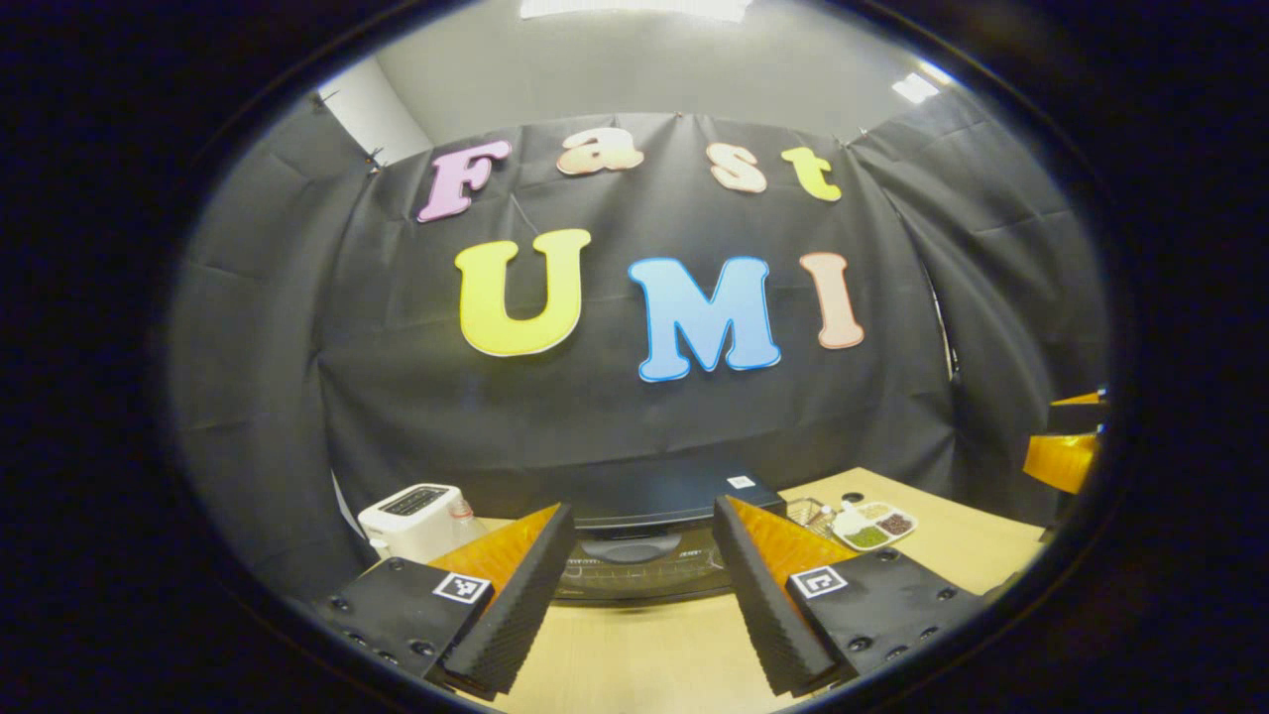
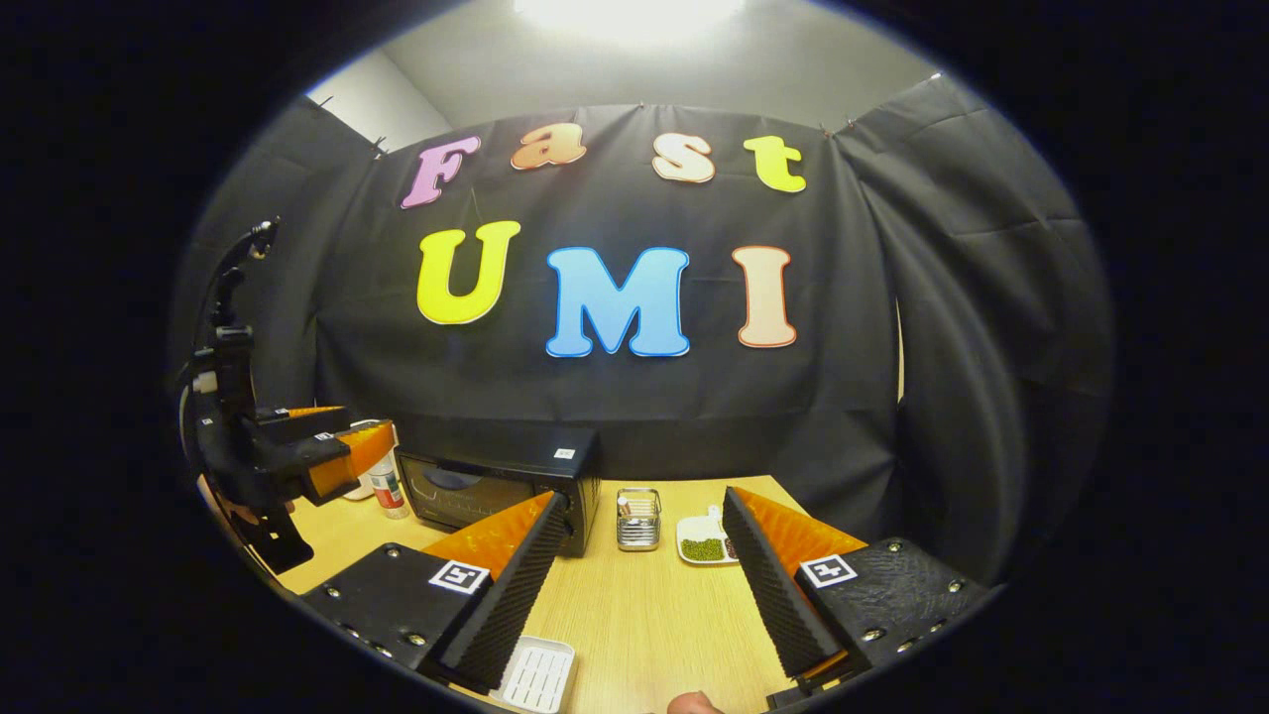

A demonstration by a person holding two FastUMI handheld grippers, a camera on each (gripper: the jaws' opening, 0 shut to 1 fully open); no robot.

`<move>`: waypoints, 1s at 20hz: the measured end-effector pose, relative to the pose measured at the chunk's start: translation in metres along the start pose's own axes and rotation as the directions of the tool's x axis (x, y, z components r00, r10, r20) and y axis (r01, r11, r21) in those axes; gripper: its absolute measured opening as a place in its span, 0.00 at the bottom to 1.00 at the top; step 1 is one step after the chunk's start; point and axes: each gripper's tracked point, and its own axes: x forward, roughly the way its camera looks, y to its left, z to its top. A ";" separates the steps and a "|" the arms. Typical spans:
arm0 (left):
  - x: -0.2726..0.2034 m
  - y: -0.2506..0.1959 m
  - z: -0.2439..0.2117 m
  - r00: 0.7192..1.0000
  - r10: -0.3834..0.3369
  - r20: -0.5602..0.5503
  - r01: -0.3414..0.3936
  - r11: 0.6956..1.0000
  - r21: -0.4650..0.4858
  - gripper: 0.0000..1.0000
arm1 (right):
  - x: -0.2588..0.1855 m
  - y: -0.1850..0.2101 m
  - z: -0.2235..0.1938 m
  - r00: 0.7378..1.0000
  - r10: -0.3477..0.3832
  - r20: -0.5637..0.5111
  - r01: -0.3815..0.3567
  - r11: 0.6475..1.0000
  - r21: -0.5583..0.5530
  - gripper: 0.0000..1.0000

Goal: Open the electric oven with the left hand, put the food in, and close the electric oven.

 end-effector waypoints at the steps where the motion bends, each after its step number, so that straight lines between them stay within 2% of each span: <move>1: -0.007 0.001 0.003 1.000 0.014 0.006 -0.014 1.000 -0.002 0.98 | -0.007 -0.001 0.003 1.000 0.011 0.013 -0.011 1.000 0.005 0.98; 9: -0.054 0.014 0.033 0.993 0.097 0.074 -0.099 0.995 0.026 0.98 | -0.046 -0.004 0.021 0.995 0.058 0.083 -0.059 0.998 -0.002 0.98; 16: -0.098 0.020 0.043 0.992 0.082 0.098 -0.087 0.995 0.042 0.98 | -0.069 0.017 0.036 0.994 0.047 0.097 -0.048 0.999 0.014 0.98; 20: -0.127 0.032 0.055 0.986 0.094 0.136 -0.105 0.992 0.074 0.98 | -0.080 0.033 0.039 0.993 0.047 0.105 -0.049 0.999 0.012 0.98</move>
